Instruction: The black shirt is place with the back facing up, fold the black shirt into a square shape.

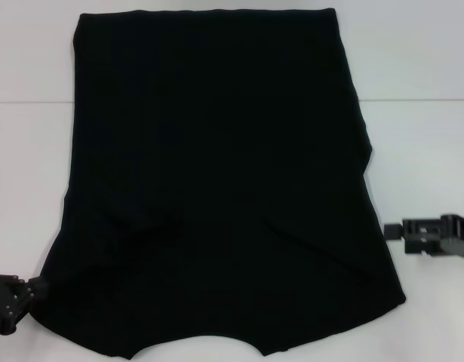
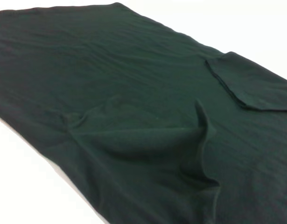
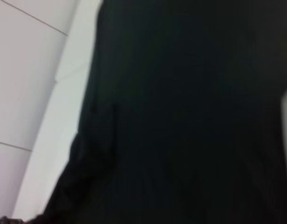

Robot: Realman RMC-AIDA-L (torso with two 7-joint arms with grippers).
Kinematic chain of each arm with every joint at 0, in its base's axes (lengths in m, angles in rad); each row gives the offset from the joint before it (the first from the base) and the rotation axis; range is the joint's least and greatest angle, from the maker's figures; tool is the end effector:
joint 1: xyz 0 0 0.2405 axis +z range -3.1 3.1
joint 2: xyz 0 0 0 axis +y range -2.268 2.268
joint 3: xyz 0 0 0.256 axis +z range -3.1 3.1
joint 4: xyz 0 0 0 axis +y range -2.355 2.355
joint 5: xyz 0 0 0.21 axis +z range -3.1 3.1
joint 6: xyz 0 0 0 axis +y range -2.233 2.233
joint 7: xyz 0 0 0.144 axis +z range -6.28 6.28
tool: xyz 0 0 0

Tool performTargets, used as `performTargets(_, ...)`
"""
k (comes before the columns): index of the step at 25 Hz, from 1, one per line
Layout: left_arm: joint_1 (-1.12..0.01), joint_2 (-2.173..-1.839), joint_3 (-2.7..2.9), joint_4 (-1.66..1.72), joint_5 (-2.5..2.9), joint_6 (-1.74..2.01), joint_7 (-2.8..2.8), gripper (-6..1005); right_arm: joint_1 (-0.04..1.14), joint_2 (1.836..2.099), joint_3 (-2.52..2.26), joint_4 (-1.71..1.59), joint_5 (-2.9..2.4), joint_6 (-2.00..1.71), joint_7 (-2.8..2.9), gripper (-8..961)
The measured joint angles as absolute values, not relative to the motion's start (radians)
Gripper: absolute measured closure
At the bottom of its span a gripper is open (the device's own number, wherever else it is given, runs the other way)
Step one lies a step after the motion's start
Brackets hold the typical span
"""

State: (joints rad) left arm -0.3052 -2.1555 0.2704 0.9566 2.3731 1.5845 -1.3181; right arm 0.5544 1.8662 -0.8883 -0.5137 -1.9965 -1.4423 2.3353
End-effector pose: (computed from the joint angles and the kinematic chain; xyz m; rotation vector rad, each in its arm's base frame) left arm -0.3703 0.2487 0.0527 -2.4066 -0.8522 -0.2967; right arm 0.3101 0.3441 0.0398 -2.2584 1.9072 0.4759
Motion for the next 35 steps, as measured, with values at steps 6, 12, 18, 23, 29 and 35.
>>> performTargets(6,-0.303,-2.154,0.218,0.94,2.367,1.6,-1.29,990,0.536,1.872,-0.882,-0.513,-2.066,-1.446,2.342,117)
performTargets(12,-0.299,-2.154,0.214,0.931,2.352,1.602,-1.277,990,0.546,1.876,-0.885,-0.504,-2.115,-1.43,2.36,121)
performTargets(18,-0.298,-2.154,0.215,0.931,2.35,1.603,-1.275,991,0.555,1.879,-0.89,-0.487,-2.119,-1.419,2.36,125)
performTargets(23,-0.299,-2.154,0.215,0.931,2.349,1.603,-1.275,991,0.581,1.895,-0.886,-0.478,-2.161,-1.416,2.36,128)
performTargets(29,-0.301,-2.153,0.215,0.931,2.348,1.603,-1.275,991,0.62,1.919,-0.884,-0.477,-2.205,-1.415,2.365,132)
performTargets(35,-0.303,-2.152,0.215,0.931,2.348,1.601,-1.275,989,0.638,1.926,-0.888,-0.477,-2.207,-1.424,2.373,136)
